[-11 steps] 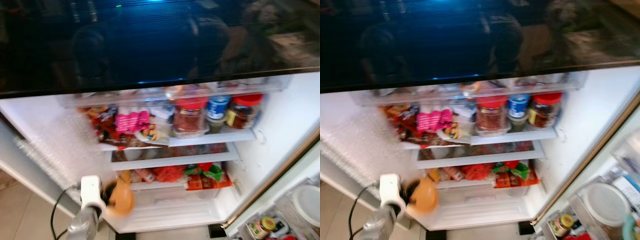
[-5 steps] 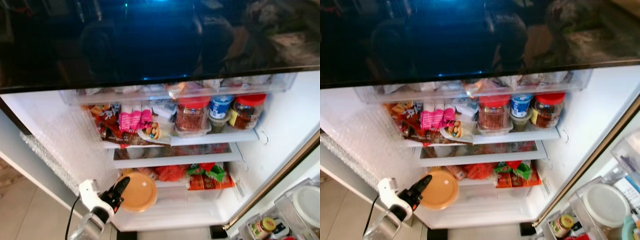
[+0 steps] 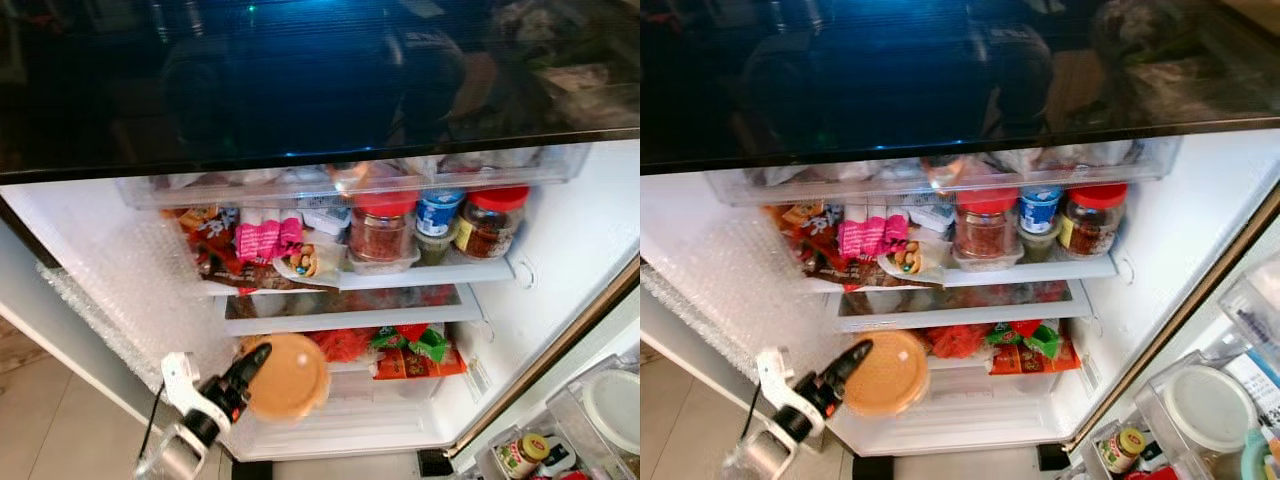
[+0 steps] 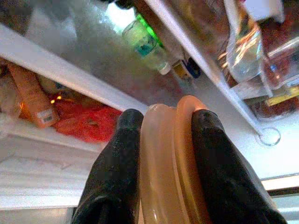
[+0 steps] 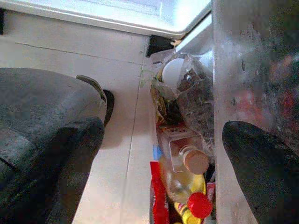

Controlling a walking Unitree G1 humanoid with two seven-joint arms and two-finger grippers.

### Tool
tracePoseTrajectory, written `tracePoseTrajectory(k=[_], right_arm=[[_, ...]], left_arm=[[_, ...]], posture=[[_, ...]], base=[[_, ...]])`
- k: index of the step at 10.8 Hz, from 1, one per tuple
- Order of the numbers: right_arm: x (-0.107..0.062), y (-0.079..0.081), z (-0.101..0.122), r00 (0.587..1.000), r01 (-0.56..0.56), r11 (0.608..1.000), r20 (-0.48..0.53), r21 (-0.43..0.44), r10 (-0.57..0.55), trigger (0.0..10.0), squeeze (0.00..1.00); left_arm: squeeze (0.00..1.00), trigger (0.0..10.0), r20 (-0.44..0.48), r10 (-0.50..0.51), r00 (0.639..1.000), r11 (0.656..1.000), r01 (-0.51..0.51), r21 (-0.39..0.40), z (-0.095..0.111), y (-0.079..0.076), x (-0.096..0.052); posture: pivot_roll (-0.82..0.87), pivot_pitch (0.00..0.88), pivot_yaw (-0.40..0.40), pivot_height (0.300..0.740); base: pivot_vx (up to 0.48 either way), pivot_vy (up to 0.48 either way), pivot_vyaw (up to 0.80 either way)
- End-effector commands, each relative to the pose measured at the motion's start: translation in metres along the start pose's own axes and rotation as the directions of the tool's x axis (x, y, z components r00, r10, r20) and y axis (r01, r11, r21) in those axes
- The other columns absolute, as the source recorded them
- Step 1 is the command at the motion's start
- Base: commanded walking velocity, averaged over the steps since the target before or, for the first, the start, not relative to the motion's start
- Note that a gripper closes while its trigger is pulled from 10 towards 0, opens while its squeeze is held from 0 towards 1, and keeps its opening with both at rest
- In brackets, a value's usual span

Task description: Restocking fridge

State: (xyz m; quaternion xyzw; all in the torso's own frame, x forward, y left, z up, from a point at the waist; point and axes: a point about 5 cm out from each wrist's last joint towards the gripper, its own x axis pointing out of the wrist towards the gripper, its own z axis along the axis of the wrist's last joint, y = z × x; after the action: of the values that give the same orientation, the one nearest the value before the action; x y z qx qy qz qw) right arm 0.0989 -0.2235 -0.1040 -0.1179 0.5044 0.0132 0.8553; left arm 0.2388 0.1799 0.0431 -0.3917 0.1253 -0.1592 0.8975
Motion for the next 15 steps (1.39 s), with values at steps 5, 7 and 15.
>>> tracePoseTrajectory(k=[5,7,15], right_arm=[[-0.005,-0.003,-0.017,0.998,-0.006,0.988,-0.058,-0.155,-0.003,10.0,0.0],[-0.005,-0.003,-0.016,0.999,-0.015,0.988,-0.054,-0.156,0.006,10.0,0.0],[-0.003,-0.004,-0.013,0.996,-0.019,0.976,-0.085,-0.215,0.001,10.0,0.0]], left_arm=[[0.0,10.0,0.006,0.007,1.0,1.0,-0.007,-0.008,0.015,-0.002,-0.008],[0.0,10.0,0.015,0.003,1.0,1.0,-0.003,-0.007,0.016,-0.003,-0.007],[0.0,10.0,0.018,-0.019,1.0,1.0,0.019,-0.003,0.016,-0.007,0.005]], posture=[[-0.06,0.058,0.02,0.74],[-0.06,0.042,0.019,0.74],[-0.05,0.024,0.015,0.705]], base=[[0.0,0.0,0.0],[0.0,0.0,0.0],[0.0,0.0,0.0]])
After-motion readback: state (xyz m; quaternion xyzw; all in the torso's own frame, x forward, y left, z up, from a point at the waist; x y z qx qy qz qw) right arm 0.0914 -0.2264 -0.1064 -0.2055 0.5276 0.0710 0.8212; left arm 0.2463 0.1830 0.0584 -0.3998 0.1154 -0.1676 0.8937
